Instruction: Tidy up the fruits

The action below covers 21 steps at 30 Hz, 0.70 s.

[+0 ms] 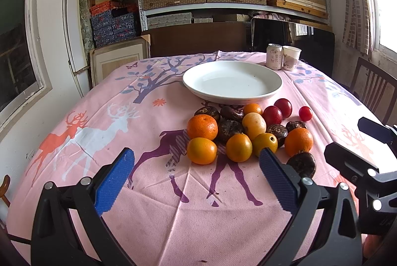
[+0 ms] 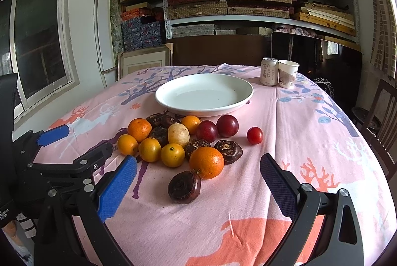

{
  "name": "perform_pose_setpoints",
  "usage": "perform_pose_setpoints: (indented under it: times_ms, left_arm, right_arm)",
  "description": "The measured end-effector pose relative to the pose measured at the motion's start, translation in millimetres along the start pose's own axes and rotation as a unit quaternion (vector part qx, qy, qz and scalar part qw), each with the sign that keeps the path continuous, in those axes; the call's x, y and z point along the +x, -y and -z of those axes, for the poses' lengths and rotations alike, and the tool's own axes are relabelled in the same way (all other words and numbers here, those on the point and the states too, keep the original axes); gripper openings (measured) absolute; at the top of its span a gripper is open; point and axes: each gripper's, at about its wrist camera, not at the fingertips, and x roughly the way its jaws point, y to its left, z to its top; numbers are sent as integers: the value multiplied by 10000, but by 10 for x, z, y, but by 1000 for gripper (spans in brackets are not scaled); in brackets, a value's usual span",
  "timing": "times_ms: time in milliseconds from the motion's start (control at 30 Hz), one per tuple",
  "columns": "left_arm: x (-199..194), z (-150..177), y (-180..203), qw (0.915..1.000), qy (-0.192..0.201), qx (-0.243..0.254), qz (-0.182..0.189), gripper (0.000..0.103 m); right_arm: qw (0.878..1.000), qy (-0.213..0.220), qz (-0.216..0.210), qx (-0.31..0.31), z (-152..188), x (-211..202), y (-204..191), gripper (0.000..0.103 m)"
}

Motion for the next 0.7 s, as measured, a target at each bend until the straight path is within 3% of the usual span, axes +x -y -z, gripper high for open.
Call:
perform_pose_setpoints:
  times_ms: [700]
  left_arm:
    - [6, 3, -1, 10000, -5, -7, -2, 99]
  right_arm:
    - [9999, -95, -88, 71, 1, 47, 37, 99]
